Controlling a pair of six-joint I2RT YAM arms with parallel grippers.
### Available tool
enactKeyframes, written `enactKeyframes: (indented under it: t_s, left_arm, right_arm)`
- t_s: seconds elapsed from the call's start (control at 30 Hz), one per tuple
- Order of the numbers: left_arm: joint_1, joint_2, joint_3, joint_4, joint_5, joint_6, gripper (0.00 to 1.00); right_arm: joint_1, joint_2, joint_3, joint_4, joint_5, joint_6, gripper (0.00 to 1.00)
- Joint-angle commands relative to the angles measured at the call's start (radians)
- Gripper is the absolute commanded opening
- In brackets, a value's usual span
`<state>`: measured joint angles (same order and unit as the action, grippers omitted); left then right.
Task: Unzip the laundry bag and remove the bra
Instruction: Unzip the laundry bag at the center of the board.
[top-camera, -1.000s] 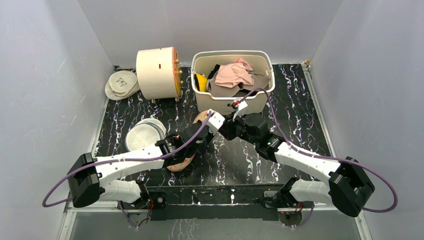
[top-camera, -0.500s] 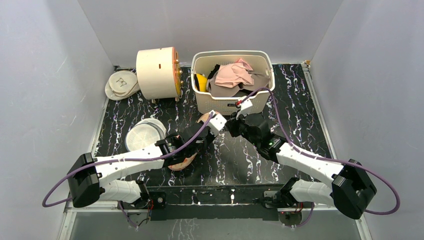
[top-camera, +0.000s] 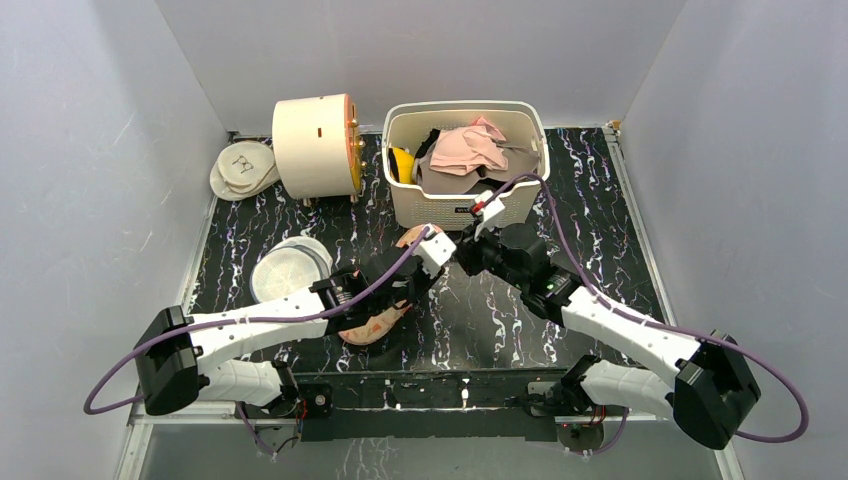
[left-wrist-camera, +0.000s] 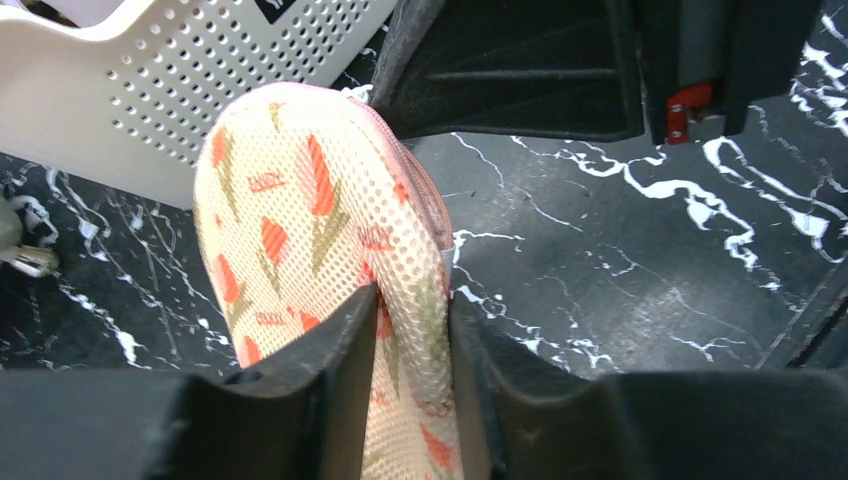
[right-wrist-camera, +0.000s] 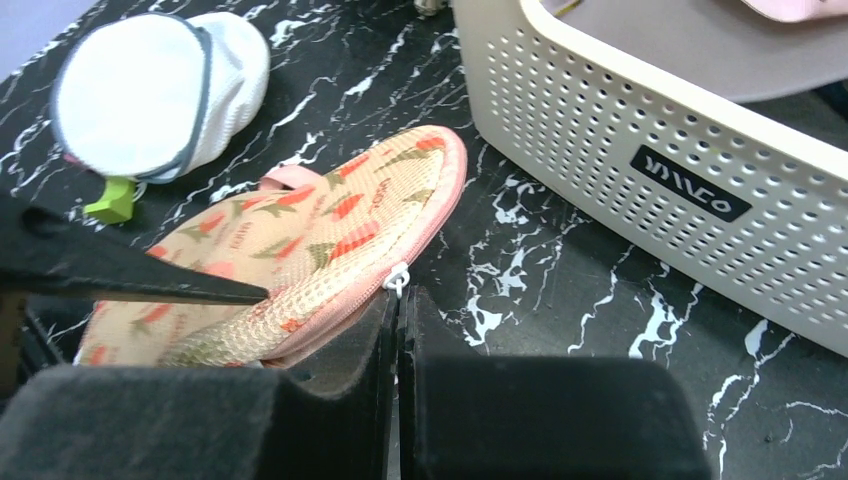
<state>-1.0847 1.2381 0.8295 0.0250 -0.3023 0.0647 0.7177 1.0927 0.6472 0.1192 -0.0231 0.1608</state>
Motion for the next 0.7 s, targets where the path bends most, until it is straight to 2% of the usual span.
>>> enactKeyframes:
  t_s: [0.0, 0.17, 0.3, 0.5, 0.67]
  left_arm:
    - [0.000, -0.047, 0.033, -0.009, 0.026, -0.023, 0.39]
    - [0.001, -0.065, 0.021, 0.012, 0.012, -0.054, 0.55]
    - [0.008, -0.060, 0.013, 0.033, 0.004, -0.095, 0.60]
    - [0.015, -0.021, 0.034, 0.025, 0.034, -0.138, 0.58]
    - [0.021, 0.007, 0.055, 0.002, 0.030, -0.128, 0.45]
  right_arm:
    - [-0.005, -0.051, 0.046, 0.000, -0.116, -0.034, 0.00]
    - [-0.005, -0.069, 0.056, -0.037, -0.173, -0.036, 0.00]
    - [-0.004, -0.071, 0.070, -0.067, -0.230, -0.049, 0.00]
    - [-0.003, -0.079, 0.074, -0.094, -0.267, -0.048, 0.00]
    - [0.000, -0.095, 0.071, -0.109, -0.274, -0.043, 0.00]
